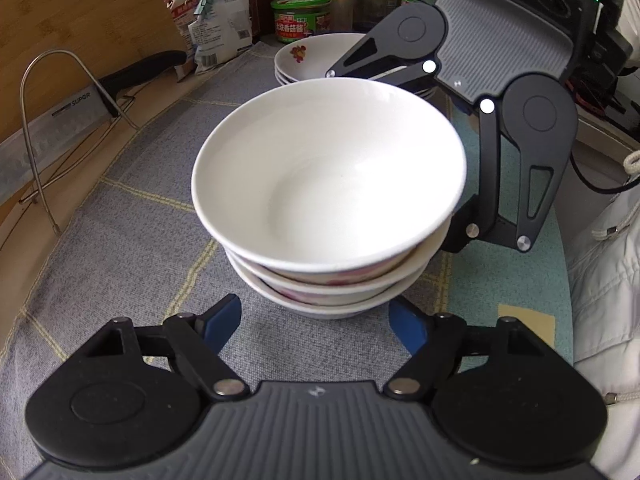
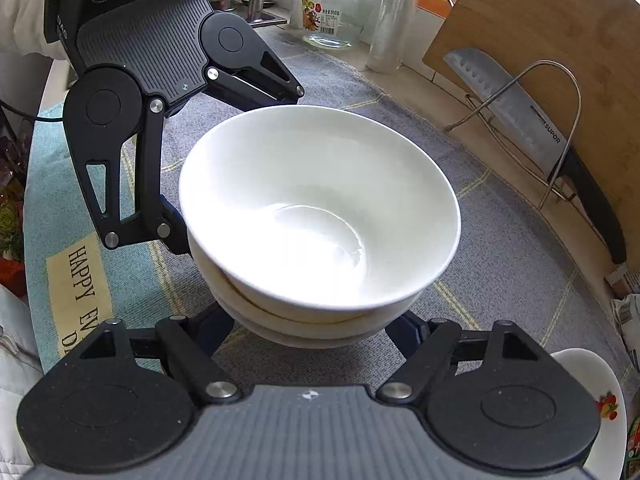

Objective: Organize plates and bowls
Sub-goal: 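Grip the bowl stack with the left tool while the right tool grips it too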

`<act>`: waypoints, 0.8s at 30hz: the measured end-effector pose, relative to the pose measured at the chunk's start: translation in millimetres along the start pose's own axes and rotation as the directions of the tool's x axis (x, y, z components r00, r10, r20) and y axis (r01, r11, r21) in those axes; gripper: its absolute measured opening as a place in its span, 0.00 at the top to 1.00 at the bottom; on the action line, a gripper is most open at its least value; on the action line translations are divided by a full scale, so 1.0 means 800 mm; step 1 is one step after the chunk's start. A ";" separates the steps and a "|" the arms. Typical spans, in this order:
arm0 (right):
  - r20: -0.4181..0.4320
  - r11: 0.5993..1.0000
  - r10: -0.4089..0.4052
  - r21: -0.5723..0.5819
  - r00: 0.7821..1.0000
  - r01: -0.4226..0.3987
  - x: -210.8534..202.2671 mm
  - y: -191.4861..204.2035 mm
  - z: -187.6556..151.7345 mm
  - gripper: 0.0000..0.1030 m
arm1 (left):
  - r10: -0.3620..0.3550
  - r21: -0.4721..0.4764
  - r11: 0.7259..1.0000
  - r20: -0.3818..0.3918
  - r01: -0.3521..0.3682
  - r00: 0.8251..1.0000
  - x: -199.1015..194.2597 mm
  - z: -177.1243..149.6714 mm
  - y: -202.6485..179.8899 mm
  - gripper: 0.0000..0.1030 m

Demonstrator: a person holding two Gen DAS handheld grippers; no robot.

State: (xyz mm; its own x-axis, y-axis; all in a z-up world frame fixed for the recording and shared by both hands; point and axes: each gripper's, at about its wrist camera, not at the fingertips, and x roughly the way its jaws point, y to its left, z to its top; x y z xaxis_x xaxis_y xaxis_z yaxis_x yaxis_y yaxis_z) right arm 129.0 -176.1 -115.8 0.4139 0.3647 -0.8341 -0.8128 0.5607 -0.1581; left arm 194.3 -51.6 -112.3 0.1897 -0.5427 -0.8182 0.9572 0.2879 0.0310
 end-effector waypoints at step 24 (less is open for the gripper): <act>-0.005 0.999 0.043 -0.029 0.999 -0.043 0.002 -0.009 0.004 0.19 | -0.096 0.040 0.994 -0.033 0.097 0.995 0.017 0.011 0.011 0.24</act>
State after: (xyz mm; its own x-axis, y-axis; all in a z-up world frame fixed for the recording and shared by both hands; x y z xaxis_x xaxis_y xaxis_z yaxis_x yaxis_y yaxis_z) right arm 137.0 -177.3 -114.0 0.3765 0.3847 -0.8428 -0.8412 0.5230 -0.1371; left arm 207.2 -63.7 -118.2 0.0899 -0.5416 -0.8358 0.9790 0.2024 -0.0258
